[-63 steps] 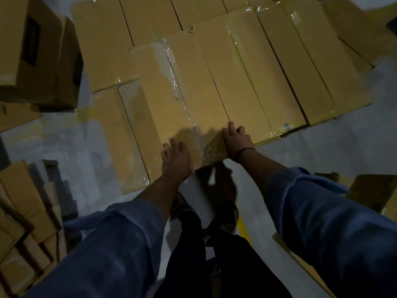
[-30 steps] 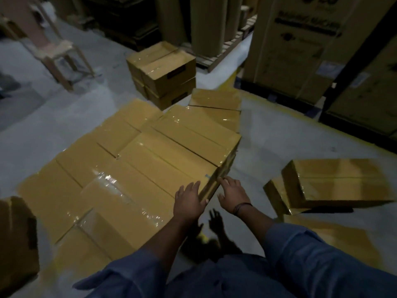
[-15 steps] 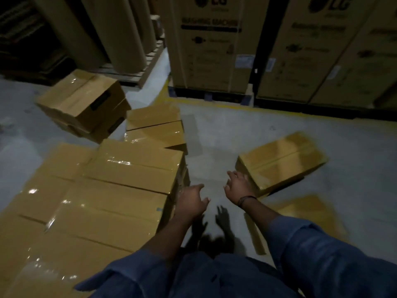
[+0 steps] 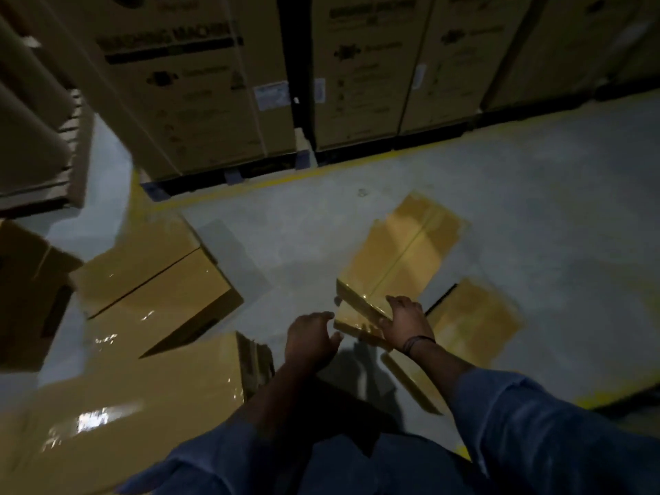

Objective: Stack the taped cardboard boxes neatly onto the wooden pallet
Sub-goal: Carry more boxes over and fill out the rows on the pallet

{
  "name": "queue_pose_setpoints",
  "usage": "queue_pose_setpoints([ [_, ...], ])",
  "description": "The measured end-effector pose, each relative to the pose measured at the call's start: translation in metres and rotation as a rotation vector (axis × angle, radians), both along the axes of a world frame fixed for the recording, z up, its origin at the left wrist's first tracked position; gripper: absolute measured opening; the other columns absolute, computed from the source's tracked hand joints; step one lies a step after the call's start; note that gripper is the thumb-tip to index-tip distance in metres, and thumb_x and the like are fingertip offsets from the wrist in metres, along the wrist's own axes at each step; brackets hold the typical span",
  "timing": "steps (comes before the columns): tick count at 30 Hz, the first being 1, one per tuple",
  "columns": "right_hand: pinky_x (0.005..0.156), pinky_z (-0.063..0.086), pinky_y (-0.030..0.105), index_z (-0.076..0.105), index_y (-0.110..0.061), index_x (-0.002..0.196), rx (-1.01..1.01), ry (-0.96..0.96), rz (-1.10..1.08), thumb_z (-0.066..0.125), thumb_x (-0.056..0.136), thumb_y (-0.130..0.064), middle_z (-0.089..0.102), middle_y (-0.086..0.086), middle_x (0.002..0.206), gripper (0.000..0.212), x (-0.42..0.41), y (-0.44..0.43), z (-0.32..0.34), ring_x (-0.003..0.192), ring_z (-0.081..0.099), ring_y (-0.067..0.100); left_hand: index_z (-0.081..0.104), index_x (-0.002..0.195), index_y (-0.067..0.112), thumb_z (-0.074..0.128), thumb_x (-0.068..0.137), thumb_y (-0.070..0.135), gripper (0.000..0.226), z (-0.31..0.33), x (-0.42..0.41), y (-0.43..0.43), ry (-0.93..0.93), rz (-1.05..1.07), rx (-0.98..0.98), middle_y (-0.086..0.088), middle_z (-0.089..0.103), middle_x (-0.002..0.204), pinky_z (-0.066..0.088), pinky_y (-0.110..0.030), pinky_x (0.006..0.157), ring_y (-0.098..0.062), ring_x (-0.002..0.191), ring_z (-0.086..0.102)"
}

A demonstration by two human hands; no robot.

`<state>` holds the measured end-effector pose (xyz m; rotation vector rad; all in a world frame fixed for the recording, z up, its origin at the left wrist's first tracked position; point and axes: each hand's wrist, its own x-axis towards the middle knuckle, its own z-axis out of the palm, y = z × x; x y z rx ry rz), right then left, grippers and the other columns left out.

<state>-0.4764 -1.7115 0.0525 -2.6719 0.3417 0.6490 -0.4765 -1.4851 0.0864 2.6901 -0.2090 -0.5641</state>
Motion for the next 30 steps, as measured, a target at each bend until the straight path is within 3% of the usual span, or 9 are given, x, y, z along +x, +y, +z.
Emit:
queue_pose_setpoints([
  [6, 0.113, 0.037, 0.043, 0.037, -0.017, 0.155, 0.04, 0.015, -0.25, 0.048, 0.103, -0.041, 0.04, 0.011, 0.155, 0.058, 0.05, -0.01, -0.034, 0.137, 0.038, 0.039, 0.066, 0.134, 0.027, 0.064, 0.094, 0.049, 0.046, -0.031, 0.097, -0.006, 0.049, -0.19, 0.009, -0.003, 0.07, 0.13, 0.048, -0.036, 0.102, -0.028, 0.122, 0.062],
  [10, 0.11, 0.041, 0.046, 0.042, -0.016, 0.152, 0.046, 0.011, -0.381, 0.044, 0.104, -0.041, 0.041, 0.011, 0.154, 0.055, 0.078, -0.029, -0.075, 0.138, 0.036, 0.04, 0.059, 0.143, 0.028, 0.062, 0.095, 0.05, 0.053, -0.067, 0.152, -0.034, 0.092, -0.29, 0.051, -0.002, 0.063, 0.14, 0.043, -0.036, 0.108, -0.028, 0.131, 0.054],
  [13, 0.11, 0.041, 0.051, 0.034, -0.017, 0.155, 0.046, 0.07, -0.456, 0.05, 0.1, -0.038, 0.025, 0.009, 0.163, 0.061, 0.105, -0.054, -0.122, 0.146, 0.023, 0.039, 0.061, 0.141, 0.026, 0.064, 0.095, 0.046, 0.05, -0.108, 0.196, -0.063, 0.061, -0.386, 0.041, -0.003, 0.064, 0.139, 0.041, -0.038, 0.109, -0.03, 0.131, 0.053],
  [17, 0.115, 0.034, 0.057, 0.021, -0.02, 0.16, 0.06, 0.087, -0.523, 0.058, 0.096, -0.049, 0.005, 0.007, 0.169, 0.079, 0.145, -0.094, -0.187, 0.152, 0.01, 0.038, 0.06, 0.141, 0.028, 0.063, 0.096, 0.045, 0.049, -0.176, 0.256, -0.112, 0.024, -0.444, 0.05, -0.002, 0.063, 0.141, 0.042, -0.041, 0.109, -0.031, 0.133, 0.051],
  [23, 0.112, 0.034, 0.059, 0.018, -0.022, 0.16, 0.013, -0.026, -0.558, 0.059, 0.093, -0.06, -0.004, 0.008, 0.17, 0.087, 0.196, -0.149, -0.275, 0.151, 0.008, 0.042, 0.056, 0.138, 0.034, 0.067, 0.092, 0.048, 0.049, -0.28, 0.333, -0.189, -0.025, -0.532, 0.123, -0.007, 0.033, 0.164, 0.04, -0.052, 0.114, -0.043, 0.147, 0.03],
  [26, 0.111, 0.034, 0.06, 0.017, -0.022, 0.16, 0.007, -0.064, -0.561, 0.06, 0.093, -0.06, -0.01, 0.011, 0.169, 0.088, 0.209, -0.162, -0.301, 0.15, 0.004, 0.046, 0.038, 0.149, 0.043, 0.063, 0.092, 0.058, 0.064, -0.312, 0.352, -0.219, 0.042, -0.508, 0.164, -0.006, 0.008, 0.17, 0.037, -0.055, 0.114, -0.047, 0.148, 0.022],
  [30, 0.11, 0.034, 0.058, 0.019, -0.027, 0.159, 0.01, -0.112, -0.63, 0.062, 0.091, -0.061, -0.01, 0.008, 0.169, 0.087, 0.214, -0.172, -0.321, 0.149, 0.006, 0.047, 0.018, 0.156, 0.049, 0.06, 0.092, 0.067, 0.079, -0.329, 0.353, -0.238, 0.15, -0.439, 0.106, -0.009, -0.009, 0.171, 0.043, -0.057, 0.108, -0.049, 0.141, 0.03],
])
